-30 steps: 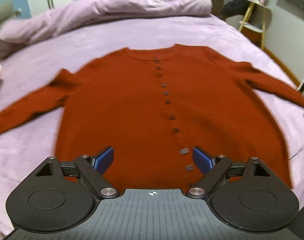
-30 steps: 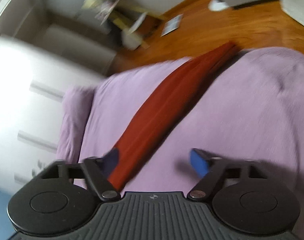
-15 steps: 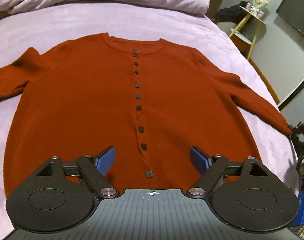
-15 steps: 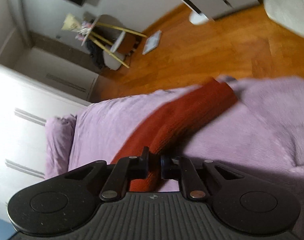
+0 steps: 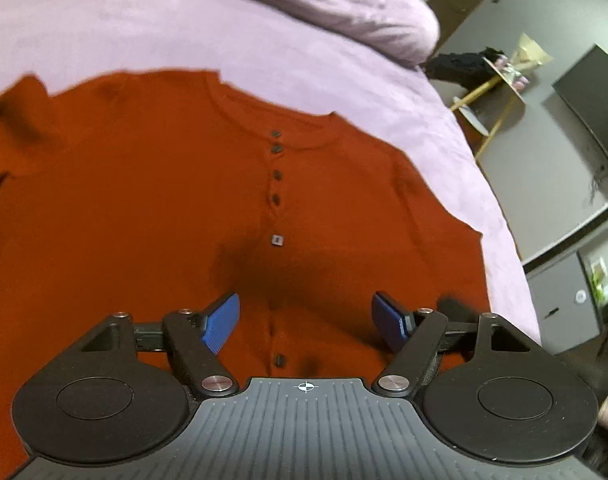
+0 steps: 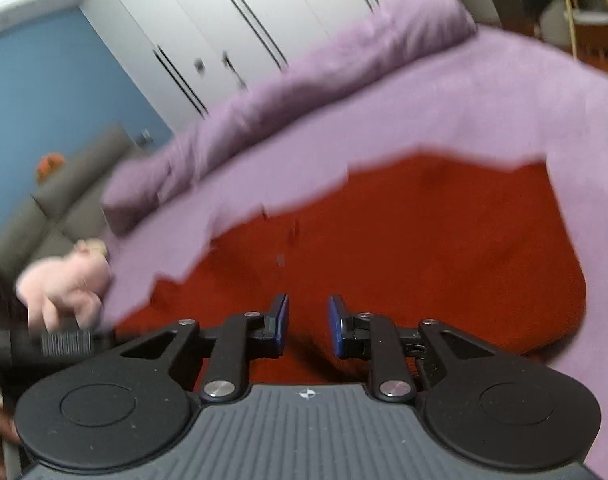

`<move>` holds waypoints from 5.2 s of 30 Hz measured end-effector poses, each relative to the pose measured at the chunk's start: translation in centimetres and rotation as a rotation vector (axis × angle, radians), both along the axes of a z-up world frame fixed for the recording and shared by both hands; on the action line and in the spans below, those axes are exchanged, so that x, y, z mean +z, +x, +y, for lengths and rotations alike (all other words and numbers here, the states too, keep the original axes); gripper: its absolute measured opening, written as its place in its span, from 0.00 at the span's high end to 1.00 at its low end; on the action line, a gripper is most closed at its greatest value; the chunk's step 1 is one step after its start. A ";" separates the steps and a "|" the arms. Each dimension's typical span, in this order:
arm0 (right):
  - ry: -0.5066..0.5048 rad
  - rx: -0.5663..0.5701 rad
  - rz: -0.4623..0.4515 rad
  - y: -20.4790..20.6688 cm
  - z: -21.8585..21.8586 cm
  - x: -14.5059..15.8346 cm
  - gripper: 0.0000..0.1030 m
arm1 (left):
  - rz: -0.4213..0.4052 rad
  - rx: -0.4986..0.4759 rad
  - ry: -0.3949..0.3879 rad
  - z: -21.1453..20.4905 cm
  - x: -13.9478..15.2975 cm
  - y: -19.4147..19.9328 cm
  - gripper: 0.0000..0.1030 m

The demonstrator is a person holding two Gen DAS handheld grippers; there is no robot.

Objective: Fold small clothes

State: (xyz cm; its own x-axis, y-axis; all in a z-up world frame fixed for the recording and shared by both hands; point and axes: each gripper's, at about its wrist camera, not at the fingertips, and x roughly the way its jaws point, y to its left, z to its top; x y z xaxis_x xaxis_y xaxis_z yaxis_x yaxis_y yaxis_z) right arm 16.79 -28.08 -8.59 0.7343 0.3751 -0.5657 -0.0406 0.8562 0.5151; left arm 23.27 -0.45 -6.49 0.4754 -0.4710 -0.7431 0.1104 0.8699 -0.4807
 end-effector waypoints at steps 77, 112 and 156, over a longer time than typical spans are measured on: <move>0.120 -0.300 0.099 3.5 -4.4 -2.7 0.61 | -0.210 0.103 0.484 5.4 -4.2 9.9 0.93; -0.615 -0.105 -0.006 9.8 3.1 -4.6 0.87 | -0.205 0.022 0.556 -0.8 -4.6 8.4 0.73; -0.300 -0.071 0.141 0.5 7.5 -2.1 0.71 | -0.039 1.128 -0.481 45.1 -11.3 -4.4 0.87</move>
